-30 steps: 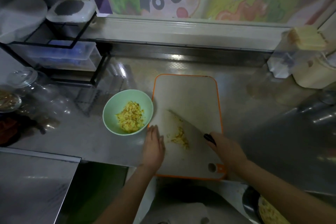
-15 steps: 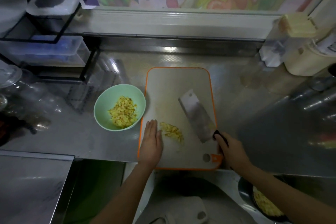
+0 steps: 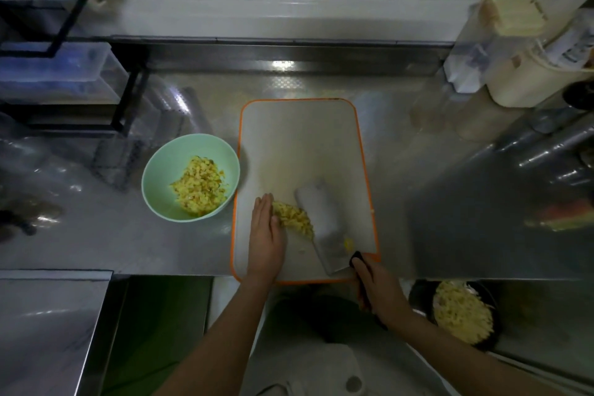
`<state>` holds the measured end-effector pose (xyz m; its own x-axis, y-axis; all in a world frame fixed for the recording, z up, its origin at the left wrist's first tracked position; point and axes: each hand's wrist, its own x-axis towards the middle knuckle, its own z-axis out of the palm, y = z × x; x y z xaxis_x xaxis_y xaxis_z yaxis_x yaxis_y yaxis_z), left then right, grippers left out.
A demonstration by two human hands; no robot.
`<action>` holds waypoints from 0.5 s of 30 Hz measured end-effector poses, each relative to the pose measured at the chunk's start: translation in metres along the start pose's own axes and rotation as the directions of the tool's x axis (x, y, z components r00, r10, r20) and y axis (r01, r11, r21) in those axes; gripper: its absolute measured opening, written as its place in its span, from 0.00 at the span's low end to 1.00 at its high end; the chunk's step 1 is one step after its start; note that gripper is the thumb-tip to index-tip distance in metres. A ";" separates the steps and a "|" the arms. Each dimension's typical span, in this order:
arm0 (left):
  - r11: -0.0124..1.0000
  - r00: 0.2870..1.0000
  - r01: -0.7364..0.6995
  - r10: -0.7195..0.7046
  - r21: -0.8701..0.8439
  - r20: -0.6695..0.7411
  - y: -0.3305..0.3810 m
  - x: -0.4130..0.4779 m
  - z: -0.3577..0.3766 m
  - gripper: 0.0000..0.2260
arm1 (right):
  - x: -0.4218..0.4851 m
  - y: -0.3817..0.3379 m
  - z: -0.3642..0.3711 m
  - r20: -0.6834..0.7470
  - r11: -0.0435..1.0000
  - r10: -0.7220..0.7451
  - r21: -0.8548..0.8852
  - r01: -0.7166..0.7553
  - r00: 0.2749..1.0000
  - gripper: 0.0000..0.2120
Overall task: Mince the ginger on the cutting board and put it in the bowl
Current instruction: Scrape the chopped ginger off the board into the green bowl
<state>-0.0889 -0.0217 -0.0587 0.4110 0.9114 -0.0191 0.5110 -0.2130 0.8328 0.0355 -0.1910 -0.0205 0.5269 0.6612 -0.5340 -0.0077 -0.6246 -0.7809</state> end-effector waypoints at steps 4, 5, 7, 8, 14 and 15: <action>1.000 1.000 0.012 -0.012 0.001 -0.018 0.002 0.000 0.002 0.22 | -0.006 0.001 0.025 -0.006 0.996 0.081 0.044 -0.081 0.997 0.18; 1.000 1.000 0.011 -0.011 0.000 -0.022 0.002 0.000 0.002 0.21 | -0.008 0.000 0.031 0.008 0.996 0.078 0.035 -0.078 0.997 0.18; 1.000 0.999 0.014 -0.014 0.003 -0.033 0.002 0.000 0.002 0.19 | -0.012 -0.003 0.039 0.035 0.999 0.046 0.001 -0.046 0.998 0.17; 1.000 0.999 0.022 -0.022 0.005 -0.037 0.003 0.000 0.003 0.18 | -0.014 -0.004 0.043 0.049 0.999 0.033 -0.013 -0.033 0.998 0.17; 0.997 0.996 0.076 -0.076 0.006 -0.041 0.005 -0.001 0.004 0.19 | -0.020 -0.012 0.062 0.168 0.998 0.041 -0.048 -0.033 0.985 0.12; 0.997 0.996 0.076 -0.076 0.009 -0.041 0.004 -0.001 0.004 0.19 | -0.020 -0.013 0.062 0.176 0.998 0.045 -0.044 -0.037 0.983 0.11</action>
<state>-0.0838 -0.0247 -0.0572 0.3401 0.9385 -0.0595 0.5474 -0.1461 0.8240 -0.0282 -0.1704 -0.0195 0.3680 0.6955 -0.6171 0.0104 -0.6667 -0.7452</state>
